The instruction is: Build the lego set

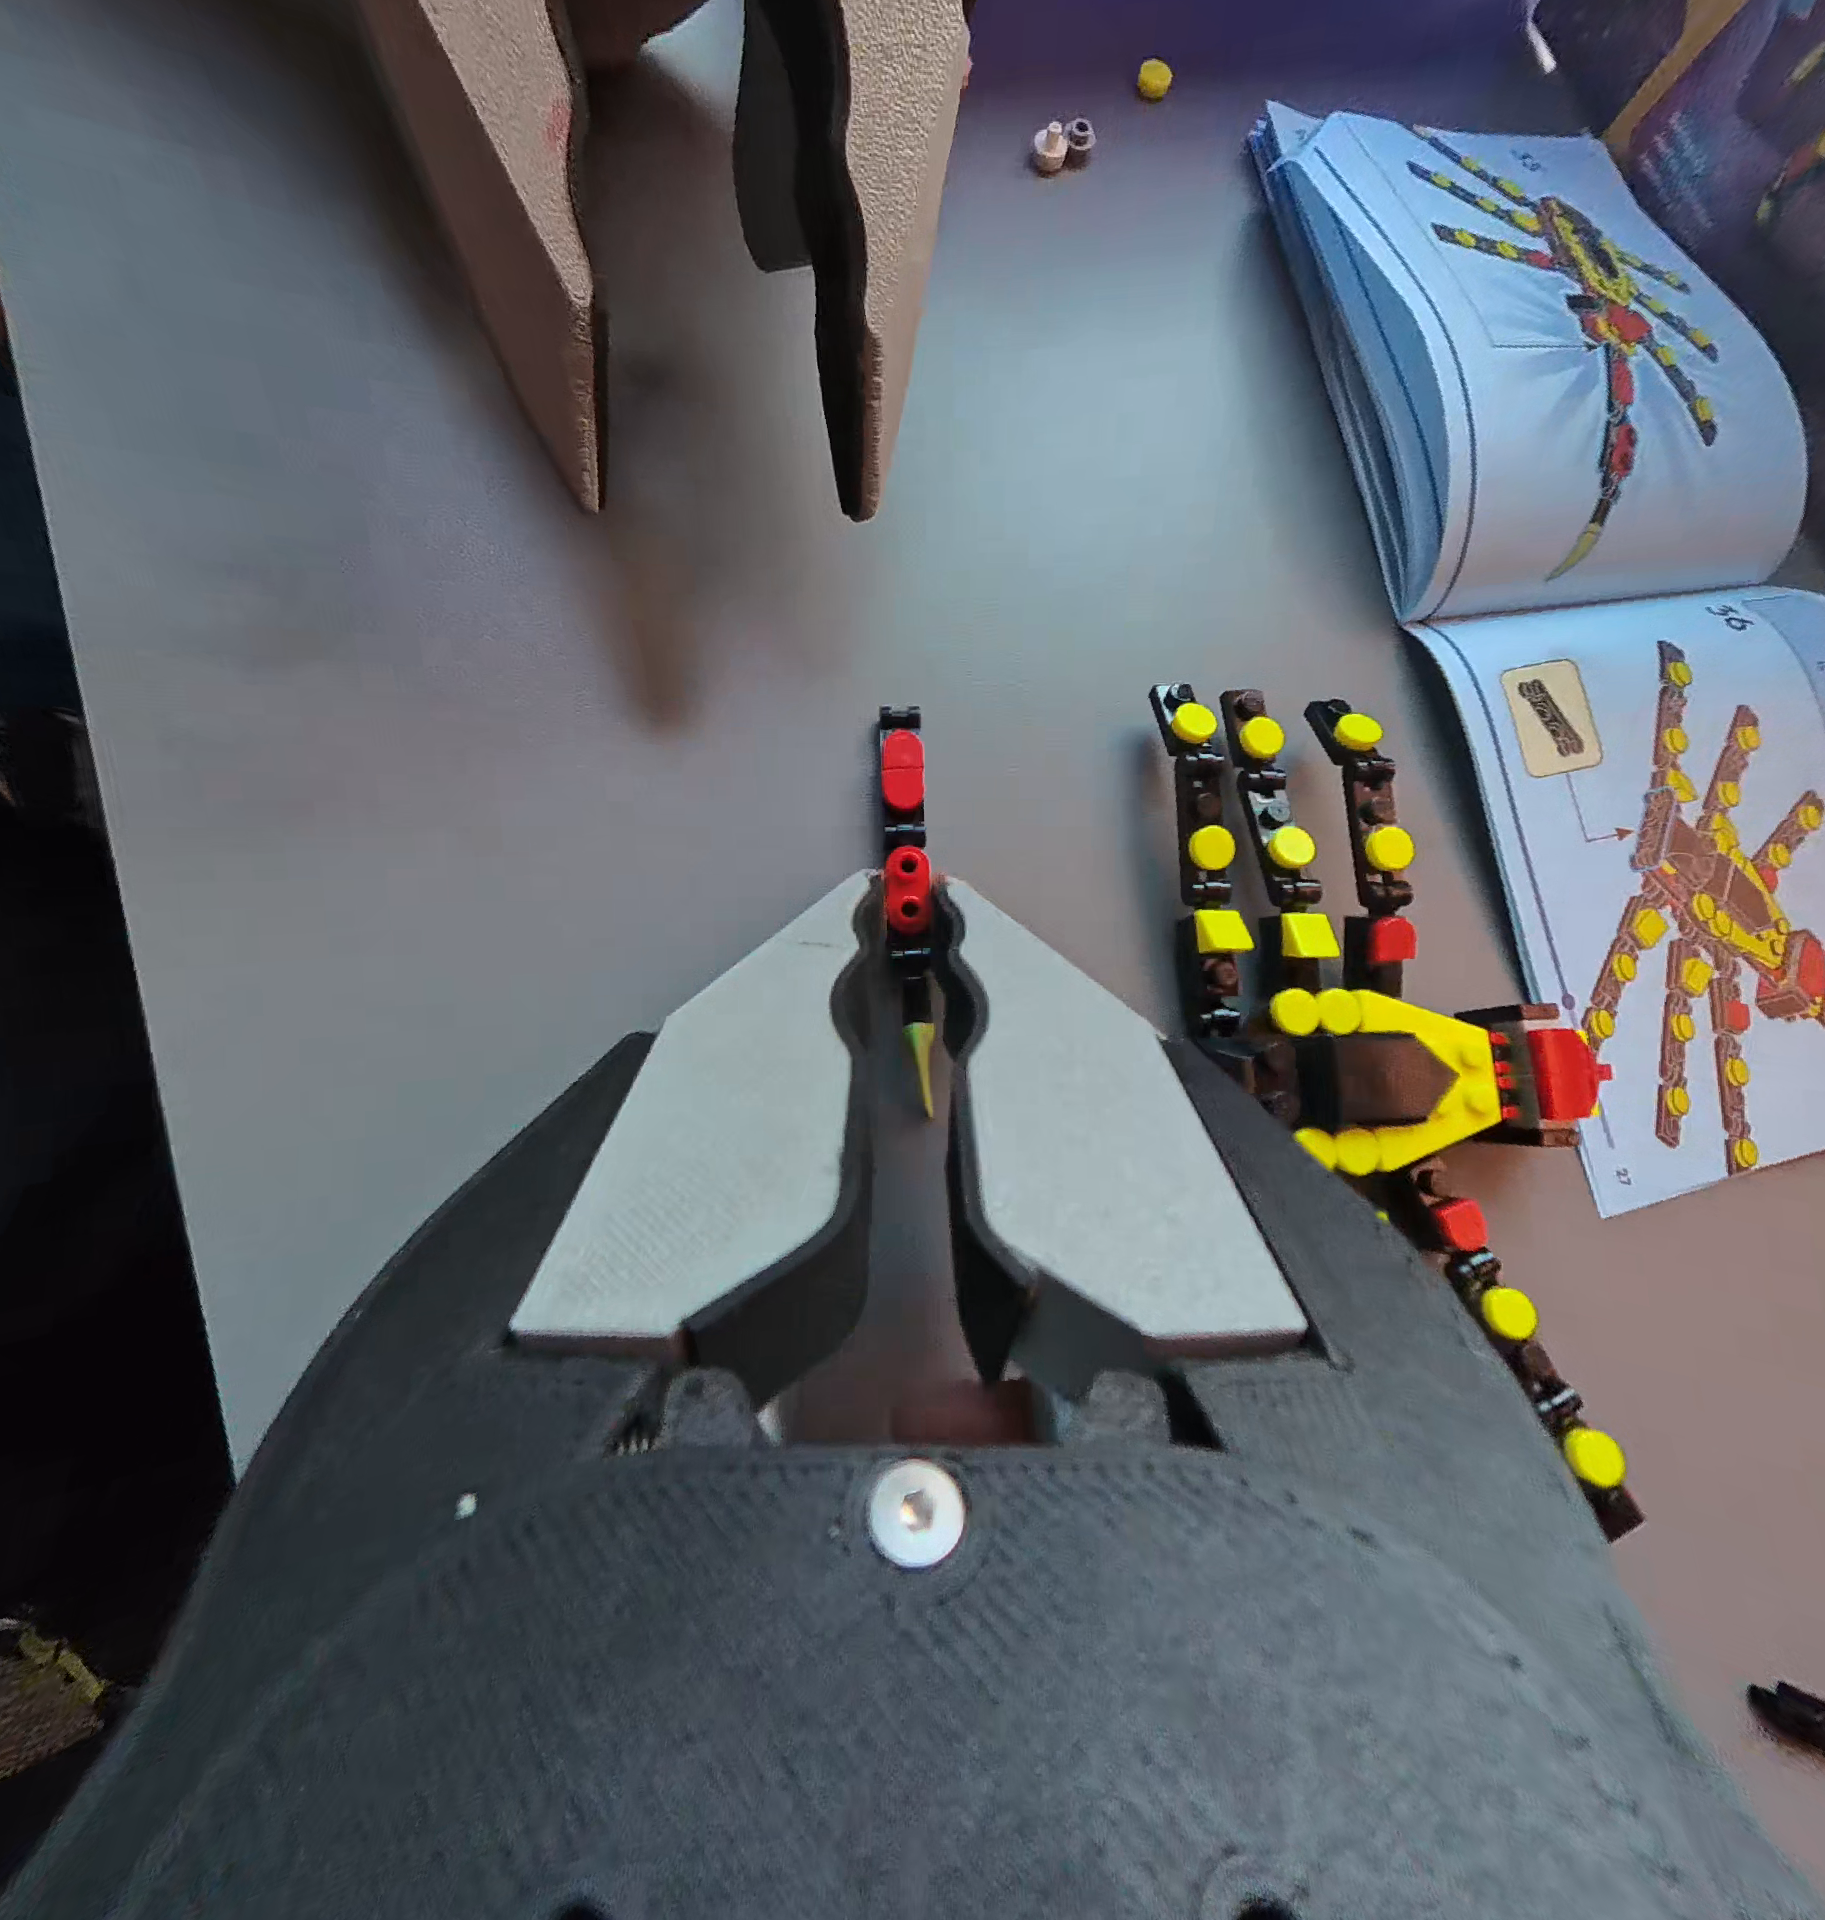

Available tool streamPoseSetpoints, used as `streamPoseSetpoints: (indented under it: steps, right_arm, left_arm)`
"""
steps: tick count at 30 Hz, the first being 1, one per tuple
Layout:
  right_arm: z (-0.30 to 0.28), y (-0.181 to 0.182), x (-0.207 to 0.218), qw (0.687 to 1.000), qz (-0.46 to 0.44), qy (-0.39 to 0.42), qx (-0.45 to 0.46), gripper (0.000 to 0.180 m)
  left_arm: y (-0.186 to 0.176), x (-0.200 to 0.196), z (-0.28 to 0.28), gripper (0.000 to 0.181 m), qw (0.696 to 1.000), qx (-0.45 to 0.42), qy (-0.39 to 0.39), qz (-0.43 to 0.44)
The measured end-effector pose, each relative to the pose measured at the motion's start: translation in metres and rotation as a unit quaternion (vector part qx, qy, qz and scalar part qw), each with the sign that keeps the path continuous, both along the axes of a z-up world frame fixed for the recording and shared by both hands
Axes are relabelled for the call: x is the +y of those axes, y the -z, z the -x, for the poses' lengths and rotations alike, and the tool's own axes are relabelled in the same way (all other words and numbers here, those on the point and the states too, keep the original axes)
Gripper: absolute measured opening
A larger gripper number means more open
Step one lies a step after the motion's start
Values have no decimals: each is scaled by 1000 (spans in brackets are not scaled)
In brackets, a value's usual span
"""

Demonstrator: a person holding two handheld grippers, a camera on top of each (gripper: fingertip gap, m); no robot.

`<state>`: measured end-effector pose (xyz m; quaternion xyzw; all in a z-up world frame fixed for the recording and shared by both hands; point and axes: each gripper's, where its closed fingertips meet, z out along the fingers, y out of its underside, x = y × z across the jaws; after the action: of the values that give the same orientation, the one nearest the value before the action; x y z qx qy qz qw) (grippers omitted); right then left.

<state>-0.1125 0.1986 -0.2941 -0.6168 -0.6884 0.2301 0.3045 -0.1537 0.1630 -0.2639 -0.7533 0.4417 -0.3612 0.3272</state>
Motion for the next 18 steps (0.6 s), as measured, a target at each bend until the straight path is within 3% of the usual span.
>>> streamPoseSetpoints:
  steps: [1,18]
  right_arm:
    - [-2,0,1,1000,-4,5,2,5]
    - [-117,-53,62,982,-36,120,142,5]
  left_arm:
    - [0,0,0,38,1000,1,1,-1]
    - [-3,0,-4,38,999,2,18,-32]
